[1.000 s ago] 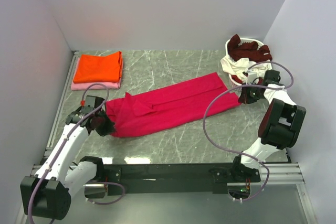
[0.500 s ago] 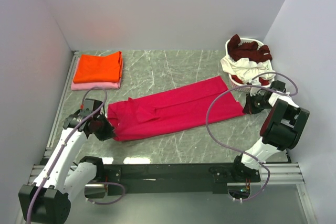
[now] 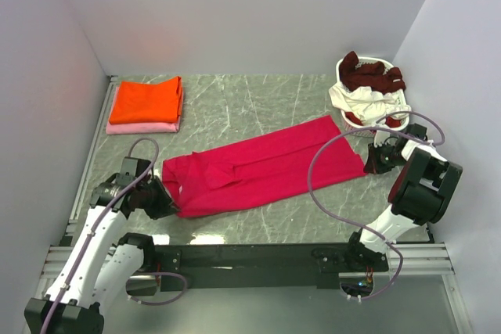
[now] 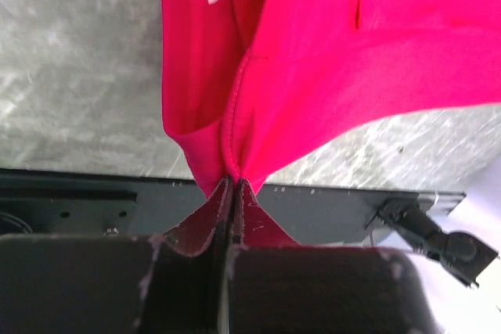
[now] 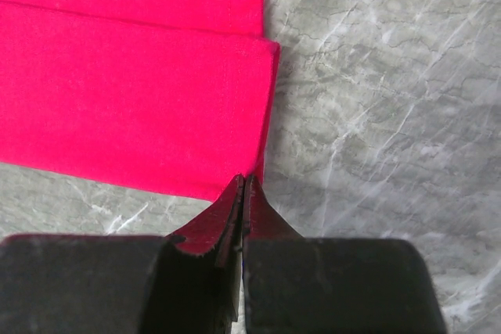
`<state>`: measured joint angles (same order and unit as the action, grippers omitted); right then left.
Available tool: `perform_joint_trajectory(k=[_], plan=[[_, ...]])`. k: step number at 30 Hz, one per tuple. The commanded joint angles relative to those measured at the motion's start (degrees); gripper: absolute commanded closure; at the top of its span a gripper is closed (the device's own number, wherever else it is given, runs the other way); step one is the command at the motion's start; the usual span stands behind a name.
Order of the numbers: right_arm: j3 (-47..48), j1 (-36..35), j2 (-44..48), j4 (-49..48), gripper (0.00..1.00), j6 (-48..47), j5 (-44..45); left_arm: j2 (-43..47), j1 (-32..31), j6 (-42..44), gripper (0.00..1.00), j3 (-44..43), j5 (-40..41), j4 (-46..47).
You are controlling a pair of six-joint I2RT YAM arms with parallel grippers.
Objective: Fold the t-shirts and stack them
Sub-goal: Fold the tshirt
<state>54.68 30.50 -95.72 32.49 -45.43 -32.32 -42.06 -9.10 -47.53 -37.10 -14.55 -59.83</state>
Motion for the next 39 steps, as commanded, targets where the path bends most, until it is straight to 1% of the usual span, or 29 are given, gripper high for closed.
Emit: perform_joint_trajectory(k=[1,2,4,5,6,7,8,9,10,11,14,15,17,18,20,21,22,23,25,26,27,29,30,31,33,34,35,38,39], plan=[[-0.53,0.79,3.17,-0.76,1.00,-1.68,1.11,0.49,-0.21,1.47,0.97,0.72,-4.00,-2.13],[-0.53,0.96,3.61,-0.67,0.99,-1.77,1.20,0.49,-0.21,1.65,0.96,0.37,-4.09,-2.39],[-0.89,1.14,4.31,-0.76,0.98,-2.12,1.90,1.19,-0.21,2.53,0.91,-1.30,-4.96,-3.88],[-0.97,1.23,5.10,-0.24,0.95,-2.38,2.08,1.63,-0.21,2.70,0.82,-2.18,-5.49,-4.32],[-0.97,1.23,5.54,0.20,0.93,-2.73,2.52,3.20,-0.21,2.88,0.70,-4.10,-6.19,-4.85],[-0.97,1.31,6.24,0.47,0.89,-3.08,2.87,4.17,-0.21,2.62,0.64,-5.34,-6.11,-5.99],[-1.06,1.32,7.73,0.56,0.80,-3.26,3.22,5.05,-0.21,2.35,0.59,-6.57,-6.46,-6.43],[-1.32,1.23,8.53,0.64,0.77,-3.44,3.66,6.71,-0.21,2.00,0.54,-8.84,-6.55,-6.52],[-1.24,1.31,9.32,0.64,0.74,-3.44,4.01,7.34,-0.21,1.57,0.52,-10.00,-6.37,-6.70],[-1.06,1.32,10.72,1.08,0.67,-3.44,4.10,7.78,-0.21,1.47,0.51,-10.96,-5.76,-6.87],[0.43,0.09,12.83,3.18,0.58,-3.35,3.75,7.96,-0.21,3.57,0.51,-14.13,-3.93,-4.17],[0.78,-0.87,13.19,3.72,0.57,-3.61,3.93,7.79,-0.21,4.80,0.50,-15.62,-2.35,-2.76],[1.83,-5.44,14.42,6.16,0.56,-4.66,2.80,7.70,-0.21,7.00,0.50,-16.86,-0.58,1.19],[2.10,-7.89,14.95,6.96,0.56,-5.71,2.00,7.70,-0.21,8.75,0.48,-17.65,1.17,6.26],[2.63,-16.58,16.52,9.34,0.55,-7.21,-0.89,7.96,-0.21,9.99,0.42,-17.74,3.63,11.99],[2.80,-19.92,17.14,9.43,0.55,-7.30,-1.86,7.96,-0.21,11.56,0.35,-16.96,5.13,15.07],[2.81,-23.26,17.93,9.09,0.55,-7.13,-2.57,7.96,-0.21,12.10,0.31,-16.43,6.36,20.84],[2.72,-32.08,19.24,7.34,0.55,-6.78,-3.01,7.70,-0.21,12.63,0.29,-15.81,7.07,23.42],[3.07,-41.17,20.05,3.91,0.55,-3.54,-1.62,5.86,-0.21,15.44,0.26,-14.93,9.52,29.04],[3.50,-49.49,19.61,0.33,0.55,-2.39,-0.48,4.20,-0.21,17.62,0.26,-15.02,10.58,30.12],[4.81,-54.10,18.91,-1.45,0.55,0.05,2.49,3.49,-0.21,19.04,0.26,-15.19,12.07,31.17],[7.19,-61.05,15.07,-5.31,0.55,2.09,4.53,2.43,-0.21,21.50,0.25,-14.93,16.89,32.93],[10.07,-67.70,13.30,-6.20,0.54,3.93,7.85,2.08,-0.21,23.95,0.25,-14.41,18.83,33.37],[11.93,-70.12,11.19,-7.08,0.54,4.64,9.45,2.16,-0.21,25.10,0.25,-14.05,22.42,33.64],[17.71,-76.87,4.17,-7.44,0.54,6.05,13.14,3.12,-0.21,27.22,0.24,-12.22,25.52,34.17],[19.66,-78.73,1.88,-7.62,0.54,6.49,16.20,3.65,-0.21,27.66,0.23,-11.25,26.84,34.43],[21.59,-80.06,-2.58,-7.18,0.54,6.58,17.01,4.35,-0.21,28.19,0.23,-10.37,28.42,34.78],[26.79,-84.37,-9.19,-7.27,0.54,6.76,21.15,8.47,-0.30,28.02,0.22,-6.15,31.75,35.31],[28.10,-85.25,-10.35,-7.27,0.54,6.50,21.76,9.53,-0.30,28.28,0.18,-4.83,31.77,36.36]])
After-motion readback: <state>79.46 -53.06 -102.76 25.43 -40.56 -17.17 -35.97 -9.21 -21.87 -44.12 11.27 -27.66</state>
